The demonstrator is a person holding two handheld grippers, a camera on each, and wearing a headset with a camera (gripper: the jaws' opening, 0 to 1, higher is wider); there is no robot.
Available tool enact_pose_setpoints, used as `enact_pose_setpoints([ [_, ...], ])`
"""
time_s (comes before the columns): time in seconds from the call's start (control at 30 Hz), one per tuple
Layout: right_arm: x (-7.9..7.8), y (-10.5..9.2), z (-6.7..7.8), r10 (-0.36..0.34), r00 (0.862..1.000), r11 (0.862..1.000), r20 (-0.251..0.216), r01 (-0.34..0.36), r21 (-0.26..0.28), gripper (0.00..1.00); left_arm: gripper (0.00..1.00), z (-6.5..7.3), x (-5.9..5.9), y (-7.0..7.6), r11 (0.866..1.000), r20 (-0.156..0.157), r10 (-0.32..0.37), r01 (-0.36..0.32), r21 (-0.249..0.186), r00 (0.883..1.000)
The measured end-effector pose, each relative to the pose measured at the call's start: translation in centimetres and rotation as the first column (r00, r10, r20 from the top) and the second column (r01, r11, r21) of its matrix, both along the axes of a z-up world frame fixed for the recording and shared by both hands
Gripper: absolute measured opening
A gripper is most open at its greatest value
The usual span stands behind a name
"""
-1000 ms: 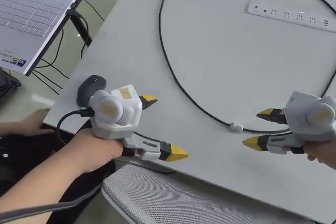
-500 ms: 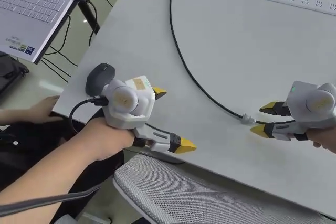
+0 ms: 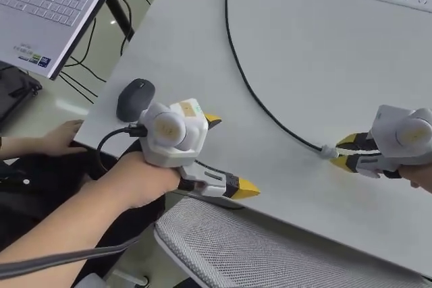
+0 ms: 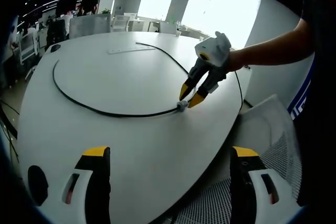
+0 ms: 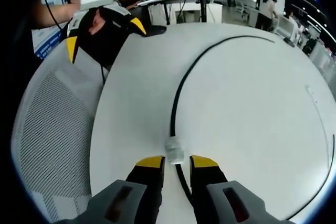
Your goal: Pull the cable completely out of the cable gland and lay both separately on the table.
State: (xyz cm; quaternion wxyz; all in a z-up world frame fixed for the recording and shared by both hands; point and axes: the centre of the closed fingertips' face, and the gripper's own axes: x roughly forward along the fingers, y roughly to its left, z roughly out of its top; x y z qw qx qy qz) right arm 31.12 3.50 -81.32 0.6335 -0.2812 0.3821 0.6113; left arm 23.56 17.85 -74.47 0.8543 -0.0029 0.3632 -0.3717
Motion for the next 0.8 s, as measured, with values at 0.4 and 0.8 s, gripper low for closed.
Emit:
enact_pose_setpoints([
  [0.4, -0.12, 0.2, -0.36, 0.008, 1.0, 1.0, -0.002, -0.008, -0.008, 0.08, 0.93, -0.26, -0.8, -0.19, 1.0, -0.015, -0.016, 0.016, 0.001, 1.0],
  [0.8, -0.03, -0.04, 0.36, -0.058, 0.998, 0.998, -0.017, 0.058, 0.011, 0.07, 0.93, 0.15, -0.68, -0.86, 1.0, -0.006, -0.023, 0.023, 0.002, 1.0],
])
